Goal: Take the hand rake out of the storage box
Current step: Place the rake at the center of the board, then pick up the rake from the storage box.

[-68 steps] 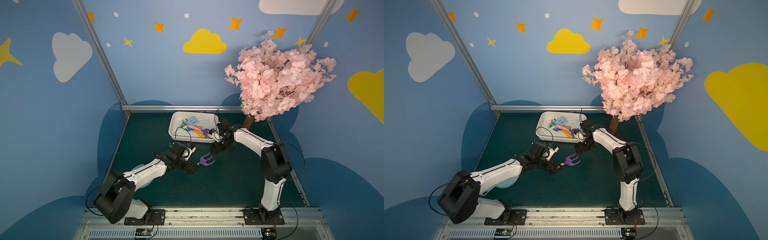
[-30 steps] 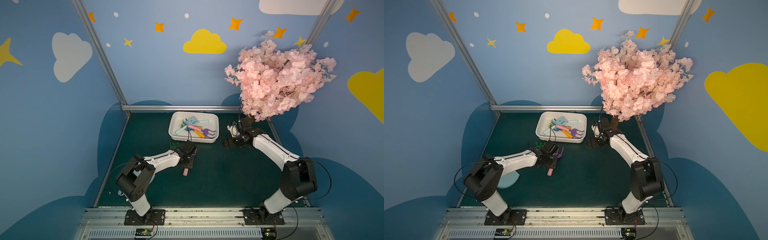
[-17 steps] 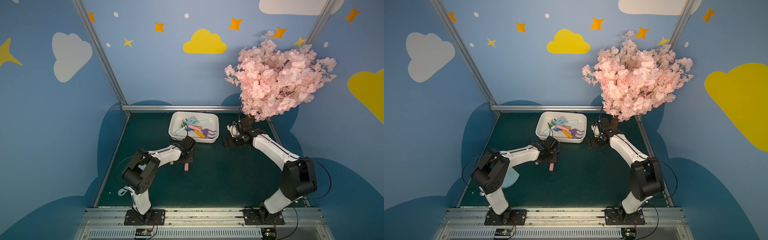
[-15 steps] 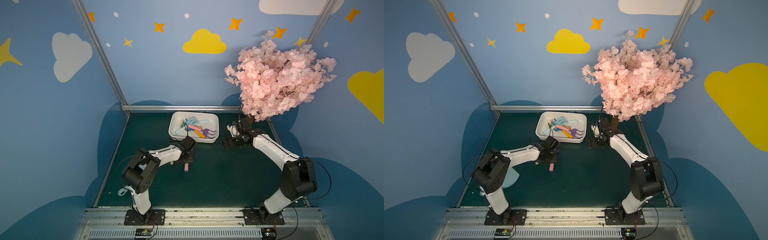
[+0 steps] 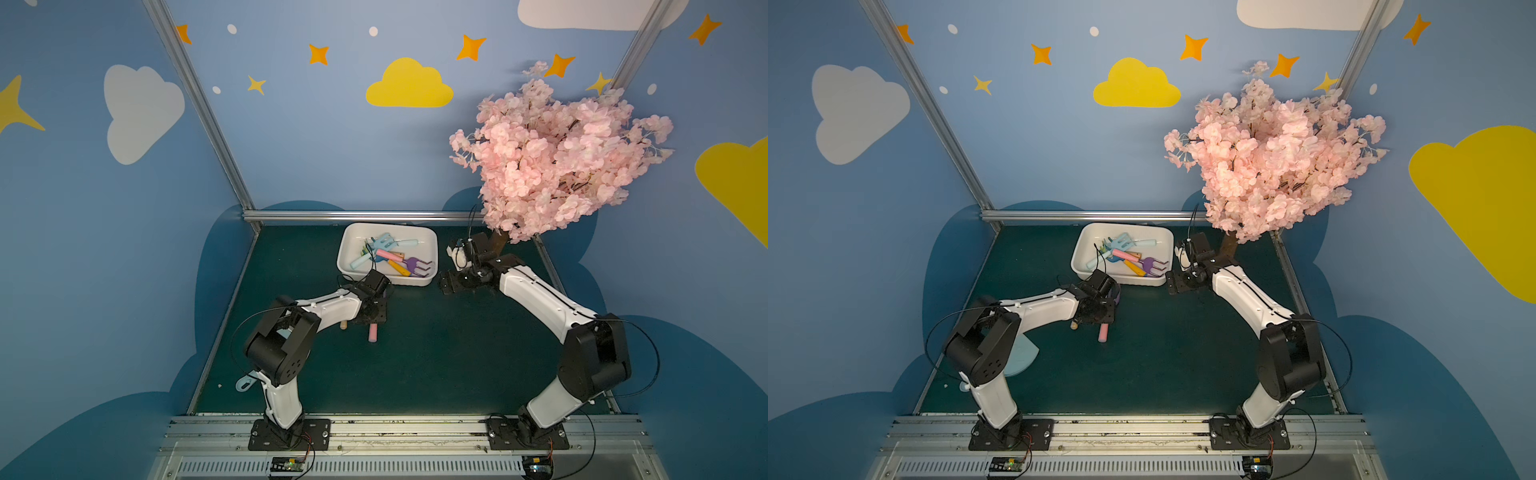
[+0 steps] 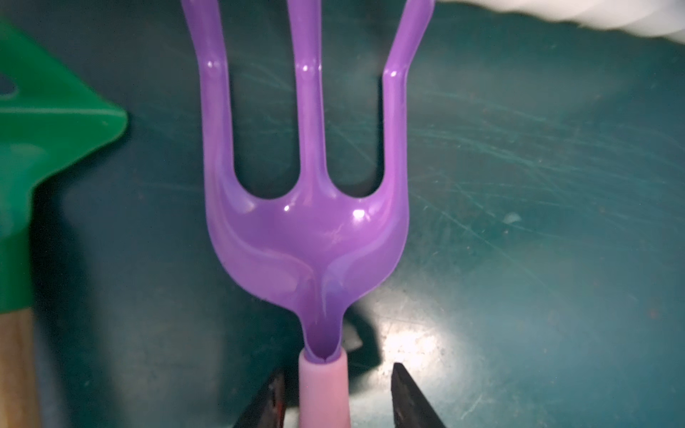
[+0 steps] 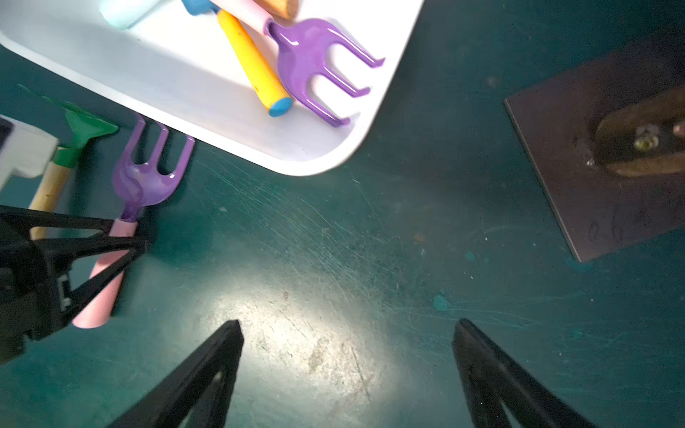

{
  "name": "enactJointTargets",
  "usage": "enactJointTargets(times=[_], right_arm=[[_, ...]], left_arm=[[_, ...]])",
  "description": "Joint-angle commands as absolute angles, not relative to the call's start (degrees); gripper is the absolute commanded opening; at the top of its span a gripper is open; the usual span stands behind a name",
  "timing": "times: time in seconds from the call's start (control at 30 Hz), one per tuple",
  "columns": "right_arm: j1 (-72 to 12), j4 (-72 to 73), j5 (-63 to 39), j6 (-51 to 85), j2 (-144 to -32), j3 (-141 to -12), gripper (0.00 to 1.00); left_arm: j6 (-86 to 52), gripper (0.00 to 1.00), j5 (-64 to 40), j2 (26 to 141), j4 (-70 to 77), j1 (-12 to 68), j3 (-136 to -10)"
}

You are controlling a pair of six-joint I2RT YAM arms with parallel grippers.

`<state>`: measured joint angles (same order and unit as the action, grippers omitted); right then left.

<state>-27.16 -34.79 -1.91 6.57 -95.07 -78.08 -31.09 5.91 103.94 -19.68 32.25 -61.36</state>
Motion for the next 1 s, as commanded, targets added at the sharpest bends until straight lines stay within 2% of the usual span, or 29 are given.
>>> enactJointTargets(times=[0.0, 0.17, 0.23, 0.27, 0.3, 0.57, 0.73, 0.97], right_arm=[[-30.5, -35.0, 0.7, 8.7, -98.3, -83.5, 0.93], [-32.2, -33.4, 1.2, 9.4, -105.6, -90.5, 0.92], [-32.6, -34.8, 4.4, 10.4, -109.1, -94.2, 0.9], [-32.9, -35.7, 5.8, 10.5, -110.8, -95.9, 0.88], [-33.1, -36.9, 6.7, 10.4, -112.3, -97.3, 0.84], [-34.5, -42.1, 14.4, 11.4, -123.2, -107.3, 0.62], [-35.8, -39.8, 12.5, 3.7, -128.8, -112.9, 0.65], [-35.8, -29.9, 5.2, -9.2, -134.8, -116.7, 0.75]], left_arm=[[-29.9, 0.54, 4.1, 103.1, -18.0, 31.6, -59.6], [-28.3, 0.73, 3.5, 96.8, -17.0, 29.3, -57.0], [-27.1, 0.8, 2.0, 93.7, -14.2, 27.3, -54.4], [-26.7, 0.95, 0.9, 92.0, -11.9, 26.1, -52.8], [-26.4, 1.0, -0.1, 90.8, -9.7, 25.0, -51.6], [-21.6, 1.0, -2.8, 85.6, -2.1, 19.4, -48.7], [-20.9, 1.0, -4.5, 84.0, 2.6, 17.8, -45.7], [-20.7, 1.0, -5.1, 82.9, 4.1, 16.7, -44.3]])
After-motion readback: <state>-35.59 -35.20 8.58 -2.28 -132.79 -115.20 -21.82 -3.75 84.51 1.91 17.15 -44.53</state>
